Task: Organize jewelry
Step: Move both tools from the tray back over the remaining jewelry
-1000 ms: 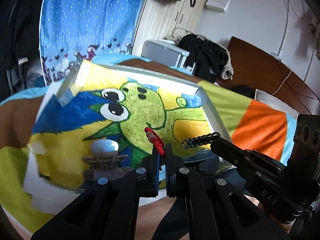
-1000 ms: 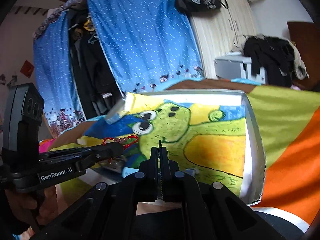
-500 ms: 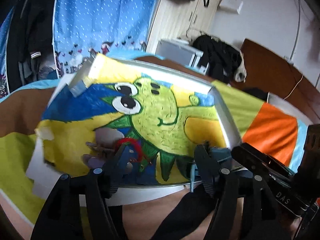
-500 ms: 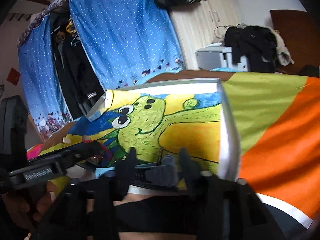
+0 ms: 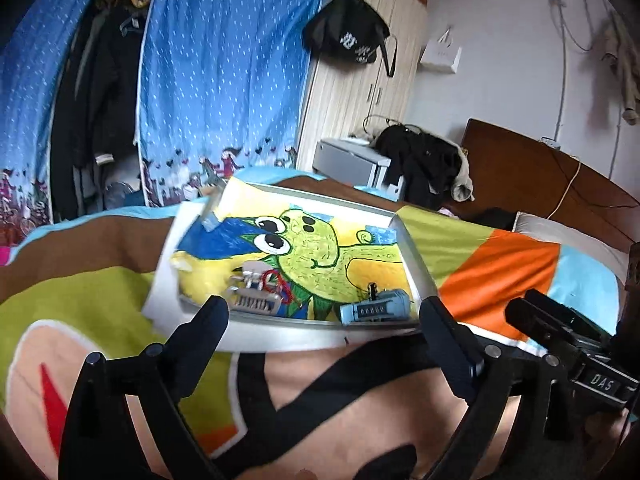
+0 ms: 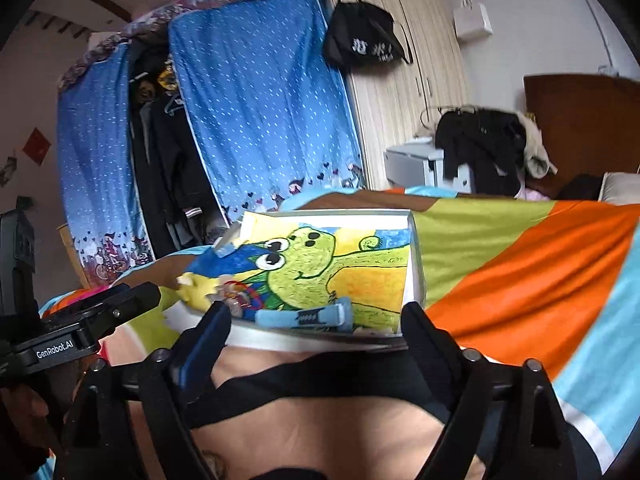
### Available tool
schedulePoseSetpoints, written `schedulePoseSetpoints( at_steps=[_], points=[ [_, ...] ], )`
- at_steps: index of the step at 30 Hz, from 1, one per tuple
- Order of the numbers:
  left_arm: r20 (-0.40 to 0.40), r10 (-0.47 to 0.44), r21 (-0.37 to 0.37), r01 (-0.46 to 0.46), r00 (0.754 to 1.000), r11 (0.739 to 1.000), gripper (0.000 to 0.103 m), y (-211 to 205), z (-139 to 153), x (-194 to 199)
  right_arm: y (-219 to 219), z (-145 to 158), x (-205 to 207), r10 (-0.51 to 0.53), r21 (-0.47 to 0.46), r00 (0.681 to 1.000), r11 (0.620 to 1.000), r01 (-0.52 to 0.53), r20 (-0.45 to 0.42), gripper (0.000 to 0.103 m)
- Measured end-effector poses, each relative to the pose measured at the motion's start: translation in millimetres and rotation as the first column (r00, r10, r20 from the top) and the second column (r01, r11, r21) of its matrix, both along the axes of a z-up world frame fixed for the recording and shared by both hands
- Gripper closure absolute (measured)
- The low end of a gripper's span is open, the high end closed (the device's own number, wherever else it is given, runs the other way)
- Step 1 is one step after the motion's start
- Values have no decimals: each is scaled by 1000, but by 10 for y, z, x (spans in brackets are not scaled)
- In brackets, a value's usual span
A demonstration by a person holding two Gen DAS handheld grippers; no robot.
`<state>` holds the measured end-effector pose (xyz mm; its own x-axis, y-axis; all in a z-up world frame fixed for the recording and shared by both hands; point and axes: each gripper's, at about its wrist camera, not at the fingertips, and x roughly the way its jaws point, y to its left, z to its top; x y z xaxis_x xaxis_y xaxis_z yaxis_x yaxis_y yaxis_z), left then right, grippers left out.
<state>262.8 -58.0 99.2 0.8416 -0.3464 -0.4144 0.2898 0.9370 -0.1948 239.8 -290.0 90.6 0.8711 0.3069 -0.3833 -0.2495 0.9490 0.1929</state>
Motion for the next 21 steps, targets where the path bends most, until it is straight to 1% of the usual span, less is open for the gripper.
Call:
schedulePoseSetpoints(
  at_steps=[5,7,10,14,18,21],
  points=[
    [28,10,11,-10,1000,1000,9,130,72,-511,43,83,-489,2,1,999,1000,-2,38,6],
    [30,17,7,-18,999,1000,8,186,76,-699,72,108,-698,6,-6,998,1000,-6,59,0],
    [33,20,12,-20,999,1000,8,239,69,-984,106,115,-999,6,-17,996,1000,-4,91,0],
    [38,26,19,-26,999,999,8,293,48,-1325,155,70,-1312,5,-28,995,1000,-2,101,0],
    [24,26,28,-27,999,999,8,360,-9,-1558,171,-25,-1546,4,-31,996,1000,-1,94,0],
    [0,29,44,-29,1000,999,8,408,-117,-1703,172,-116,-1666,-2,-34,997,999,4,75,0]
  ],
)
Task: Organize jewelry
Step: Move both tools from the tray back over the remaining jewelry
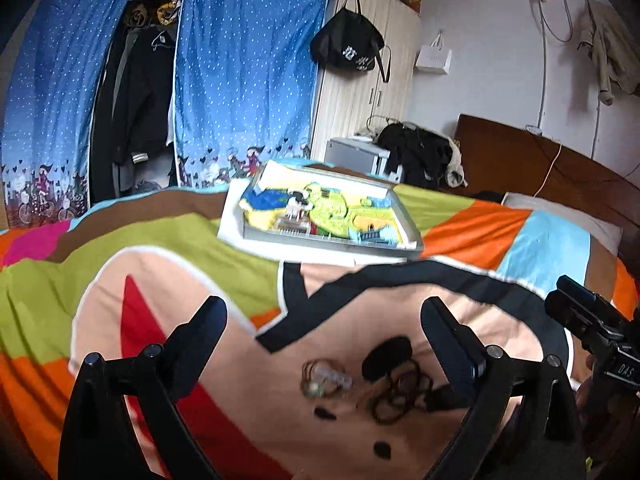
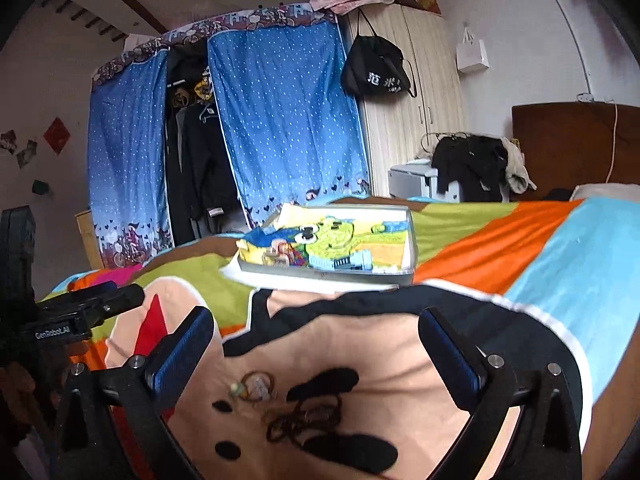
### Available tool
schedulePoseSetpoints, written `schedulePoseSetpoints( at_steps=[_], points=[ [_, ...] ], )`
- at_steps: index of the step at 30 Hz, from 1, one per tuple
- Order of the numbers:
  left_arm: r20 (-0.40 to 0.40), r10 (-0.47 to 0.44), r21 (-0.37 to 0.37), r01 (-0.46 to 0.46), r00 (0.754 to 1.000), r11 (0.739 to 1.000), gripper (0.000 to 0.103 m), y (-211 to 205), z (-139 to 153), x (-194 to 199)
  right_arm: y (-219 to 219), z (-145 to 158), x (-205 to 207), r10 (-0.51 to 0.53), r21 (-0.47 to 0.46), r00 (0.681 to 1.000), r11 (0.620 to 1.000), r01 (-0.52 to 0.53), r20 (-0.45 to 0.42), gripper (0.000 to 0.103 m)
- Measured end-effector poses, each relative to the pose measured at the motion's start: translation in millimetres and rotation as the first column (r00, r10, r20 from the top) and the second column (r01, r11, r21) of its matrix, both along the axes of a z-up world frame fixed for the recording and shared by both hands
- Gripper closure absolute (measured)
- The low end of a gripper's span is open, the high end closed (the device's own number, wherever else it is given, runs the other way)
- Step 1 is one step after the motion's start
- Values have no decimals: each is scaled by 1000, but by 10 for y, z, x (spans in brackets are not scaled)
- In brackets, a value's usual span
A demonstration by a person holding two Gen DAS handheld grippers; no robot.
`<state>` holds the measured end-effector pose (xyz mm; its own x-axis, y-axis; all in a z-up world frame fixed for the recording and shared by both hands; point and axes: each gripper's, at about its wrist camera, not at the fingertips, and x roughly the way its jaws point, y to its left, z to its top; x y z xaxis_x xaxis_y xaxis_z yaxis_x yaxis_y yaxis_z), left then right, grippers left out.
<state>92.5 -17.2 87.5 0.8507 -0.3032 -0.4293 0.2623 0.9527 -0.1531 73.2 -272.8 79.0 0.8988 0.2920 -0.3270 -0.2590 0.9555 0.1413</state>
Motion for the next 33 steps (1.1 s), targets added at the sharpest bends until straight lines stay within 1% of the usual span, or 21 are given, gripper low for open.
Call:
schedulePoseSetpoints(
  at_steps=[7,10,14,17,18,22,28,33],
  points=[
    [-80,-4,15,5,997,1000,8,65,-319,-189,26,-314,-195,4,-45,997,999,-8,-72,0],
    [-115,-12,21,14,993,1000,8,77,-470,-233,46,-463,-228,6,-52,993,999,-12,-118,0],
    [-190,-20,25,25,982,999,8,71,-681,-197,68,-682,-218,10,-46,981,999,-19,-195,0],
    [-254,-28,45,41,967,998,8,34,-832,-116,91,-848,-138,17,-39,965,999,-28,-263,0],
    [-266,-32,49,47,964,998,8,32,-874,-94,96,-908,-99,23,-30,957,999,-33,-288,0],
    [-304,-43,50,61,952,997,8,54,-1013,24,113,-1068,9,33,-15,939,999,-40,-342,0],
    [-343,-82,8,90,936,996,8,110,-1147,313,169,-1215,179,50,-20,921,998,-62,-387,0],
    [-365,-122,-16,124,923,992,8,96,-1213,573,236,-1278,341,64,-28,913,996,-82,-404,0]
  ],
)
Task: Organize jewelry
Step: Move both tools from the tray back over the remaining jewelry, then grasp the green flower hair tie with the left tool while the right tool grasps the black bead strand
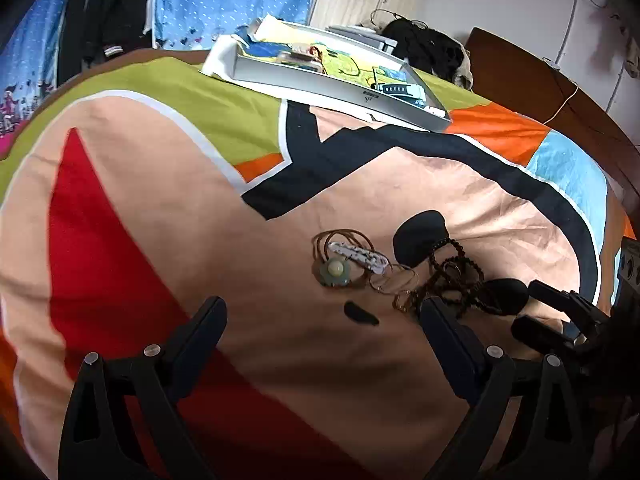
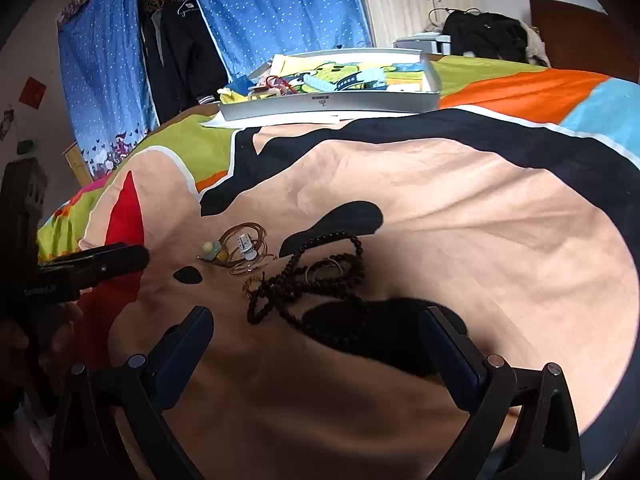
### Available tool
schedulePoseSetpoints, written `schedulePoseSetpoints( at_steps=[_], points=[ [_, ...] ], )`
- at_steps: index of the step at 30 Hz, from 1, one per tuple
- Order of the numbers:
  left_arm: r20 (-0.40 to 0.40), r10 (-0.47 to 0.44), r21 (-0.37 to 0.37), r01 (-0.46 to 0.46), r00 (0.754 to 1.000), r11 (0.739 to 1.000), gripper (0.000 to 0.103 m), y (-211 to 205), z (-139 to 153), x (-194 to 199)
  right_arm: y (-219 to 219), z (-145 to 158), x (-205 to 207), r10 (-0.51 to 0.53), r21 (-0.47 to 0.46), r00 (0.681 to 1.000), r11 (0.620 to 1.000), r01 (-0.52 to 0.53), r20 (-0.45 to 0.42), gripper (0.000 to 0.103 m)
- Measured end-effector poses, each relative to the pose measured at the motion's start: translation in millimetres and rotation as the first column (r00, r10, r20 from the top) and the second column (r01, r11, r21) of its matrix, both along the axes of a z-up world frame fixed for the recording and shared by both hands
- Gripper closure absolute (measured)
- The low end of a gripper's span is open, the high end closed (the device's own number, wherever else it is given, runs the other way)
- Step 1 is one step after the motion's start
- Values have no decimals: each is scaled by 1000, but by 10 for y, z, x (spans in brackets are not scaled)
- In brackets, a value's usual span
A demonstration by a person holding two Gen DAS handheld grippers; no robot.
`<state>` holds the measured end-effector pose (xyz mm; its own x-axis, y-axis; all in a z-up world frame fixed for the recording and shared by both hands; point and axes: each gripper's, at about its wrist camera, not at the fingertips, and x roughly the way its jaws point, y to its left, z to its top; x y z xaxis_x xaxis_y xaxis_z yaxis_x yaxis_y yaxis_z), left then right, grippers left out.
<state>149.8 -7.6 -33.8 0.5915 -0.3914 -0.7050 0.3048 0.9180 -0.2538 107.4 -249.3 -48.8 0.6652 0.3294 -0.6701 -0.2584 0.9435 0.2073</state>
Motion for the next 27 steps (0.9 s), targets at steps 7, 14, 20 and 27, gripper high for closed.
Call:
schedulePoseSetpoints(
  at_steps=[7,14,20,27],
  points=[
    [-39,-42,-52,40,998,998,11,-25,-103,295,81,-89,269,20,-8,999,1000,-20,-45,0],
    [-85,-108,-47,105,990,993,42,-172,-214,558,184,-208,440,48,-18,995,999,-50,-90,13],
    [-180,-120,-16,119,976,993,70,-251,-405,738,211,-280,456,57,-32,992,998,-61,-110,25],
    [-209,-81,4,84,975,996,82,-236,-423,758,263,-294,450,56,-68,992,996,-64,-109,48]
  ],
)
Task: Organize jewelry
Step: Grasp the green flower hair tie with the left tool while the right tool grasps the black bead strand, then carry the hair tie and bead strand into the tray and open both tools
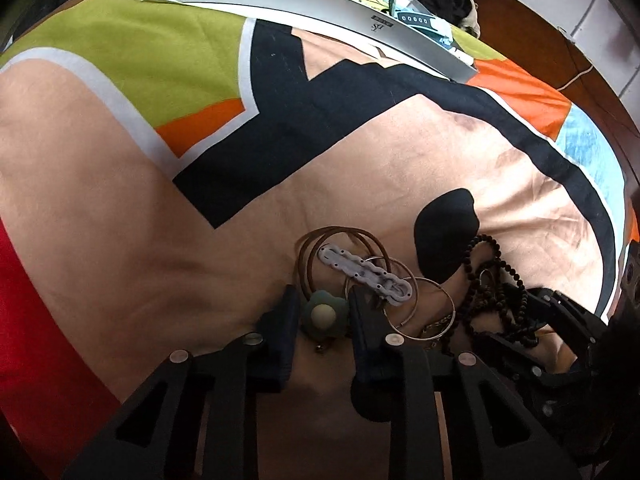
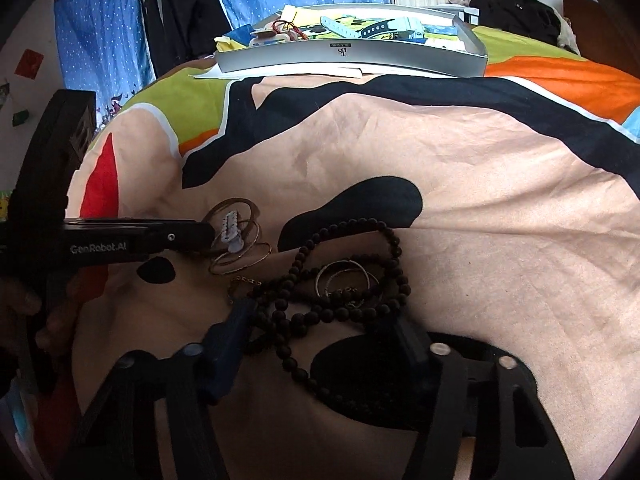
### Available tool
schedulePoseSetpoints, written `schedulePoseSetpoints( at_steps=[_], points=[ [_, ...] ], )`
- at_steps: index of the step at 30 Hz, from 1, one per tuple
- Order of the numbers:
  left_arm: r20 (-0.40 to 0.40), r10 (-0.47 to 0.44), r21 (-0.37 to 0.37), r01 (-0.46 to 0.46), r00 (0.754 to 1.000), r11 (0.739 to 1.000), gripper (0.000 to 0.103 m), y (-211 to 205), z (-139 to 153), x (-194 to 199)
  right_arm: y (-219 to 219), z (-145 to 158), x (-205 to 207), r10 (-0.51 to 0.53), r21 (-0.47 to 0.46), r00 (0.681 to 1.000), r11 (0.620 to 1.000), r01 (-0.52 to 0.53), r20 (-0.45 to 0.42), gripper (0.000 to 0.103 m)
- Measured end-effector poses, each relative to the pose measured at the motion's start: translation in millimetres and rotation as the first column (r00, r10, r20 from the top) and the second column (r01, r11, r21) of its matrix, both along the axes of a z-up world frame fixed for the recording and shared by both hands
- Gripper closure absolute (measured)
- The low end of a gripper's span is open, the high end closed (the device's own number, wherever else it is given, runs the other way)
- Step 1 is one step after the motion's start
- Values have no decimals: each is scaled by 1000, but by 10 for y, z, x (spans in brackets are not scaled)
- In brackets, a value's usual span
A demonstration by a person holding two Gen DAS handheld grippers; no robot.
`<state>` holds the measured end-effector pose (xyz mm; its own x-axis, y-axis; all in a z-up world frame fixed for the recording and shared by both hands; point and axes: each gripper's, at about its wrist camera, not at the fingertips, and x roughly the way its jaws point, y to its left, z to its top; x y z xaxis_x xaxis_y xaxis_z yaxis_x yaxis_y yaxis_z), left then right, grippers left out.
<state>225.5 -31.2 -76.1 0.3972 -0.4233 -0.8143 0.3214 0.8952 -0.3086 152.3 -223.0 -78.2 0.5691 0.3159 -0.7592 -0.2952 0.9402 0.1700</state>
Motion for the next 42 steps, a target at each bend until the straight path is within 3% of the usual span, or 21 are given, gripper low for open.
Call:
schedulePoseSetpoints(
  at_steps=[2,4,8,29,34,42],
  points=[
    [6,14,0,-14,1000,1000,83,9,21,-47,-8,7,-14,-2,6,1000,1000,2,5,59],
    [18,28,0,-28,999,1000,83,18,51,-112,-27,24,-42,-1,22,1000,1000,0,13,76],
    [41,54,-9,-53,998,999,83,41,162,-306,-48,81,-111,2,43,999,999,-4,39,88],
    [64,141,-93,-135,988,987,83,258,546,-1164,-69,394,-504,15,112,991,993,-29,130,92],
    [83,161,-98,-153,983,983,83,315,658,-1158,-26,509,-498,47,114,986,991,-66,161,92],
    [170,148,-104,-132,974,986,83,231,964,-840,-17,872,-303,94,109,966,986,-123,239,92]
  ],
)
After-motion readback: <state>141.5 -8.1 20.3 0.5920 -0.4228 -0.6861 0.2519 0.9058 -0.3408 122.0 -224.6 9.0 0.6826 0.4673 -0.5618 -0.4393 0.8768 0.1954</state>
